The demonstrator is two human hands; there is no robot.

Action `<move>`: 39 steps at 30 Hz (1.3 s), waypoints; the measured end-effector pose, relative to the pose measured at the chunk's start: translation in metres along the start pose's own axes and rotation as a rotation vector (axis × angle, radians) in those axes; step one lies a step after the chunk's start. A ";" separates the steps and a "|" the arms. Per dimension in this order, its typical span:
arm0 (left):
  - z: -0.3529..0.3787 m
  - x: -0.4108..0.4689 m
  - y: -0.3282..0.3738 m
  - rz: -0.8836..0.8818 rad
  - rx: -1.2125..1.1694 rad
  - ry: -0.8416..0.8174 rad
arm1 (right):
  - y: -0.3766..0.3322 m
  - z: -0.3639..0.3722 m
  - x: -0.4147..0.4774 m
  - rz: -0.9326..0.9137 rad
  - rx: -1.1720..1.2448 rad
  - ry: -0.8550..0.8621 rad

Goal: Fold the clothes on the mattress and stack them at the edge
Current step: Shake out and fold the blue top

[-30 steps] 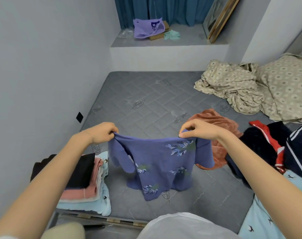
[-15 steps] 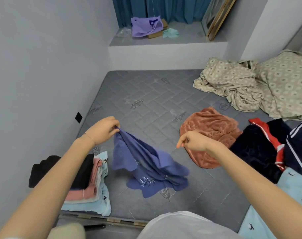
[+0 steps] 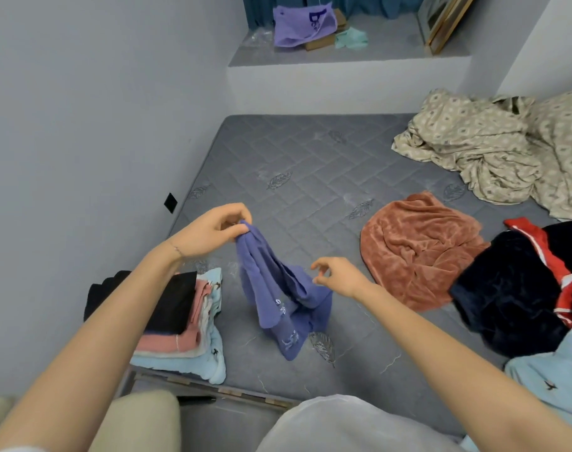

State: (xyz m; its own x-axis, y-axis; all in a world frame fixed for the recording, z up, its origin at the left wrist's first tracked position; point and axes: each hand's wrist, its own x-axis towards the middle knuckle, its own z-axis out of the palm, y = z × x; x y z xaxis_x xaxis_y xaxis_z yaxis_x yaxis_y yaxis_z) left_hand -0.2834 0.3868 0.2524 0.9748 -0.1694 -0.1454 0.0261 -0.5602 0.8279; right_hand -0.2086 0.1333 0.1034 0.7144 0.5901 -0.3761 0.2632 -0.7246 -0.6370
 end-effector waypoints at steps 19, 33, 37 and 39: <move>-0.029 -0.034 0.023 0.047 -0.206 0.079 | -0.028 0.072 -0.006 -0.202 -0.044 0.029; -0.041 -0.036 0.020 0.024 -0.138 0.075 | -0.053 0.052 -0.017 -0.302 0.114 0.219; -0.049 -0.035 0.004 -0.034 -0.083 0.130 | -0.058 0.015 -0.021 -0.245 0.252 0.351; -0.052 -0.036 -0.004 -0.064 -0.096 0.120 | -0.061 -0.004 -0.028 -0.227 0.294 0.428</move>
State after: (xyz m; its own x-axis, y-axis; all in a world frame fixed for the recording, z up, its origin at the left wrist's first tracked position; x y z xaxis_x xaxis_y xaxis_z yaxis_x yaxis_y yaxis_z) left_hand -0.3075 0.4378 0.2822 0.9898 -0.0348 -0.1383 0.1042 -0.4859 0.8678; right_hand -0.2415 0.1593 0.1553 0.8763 0.4780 0.0600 0.2932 -0.4304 -0.8537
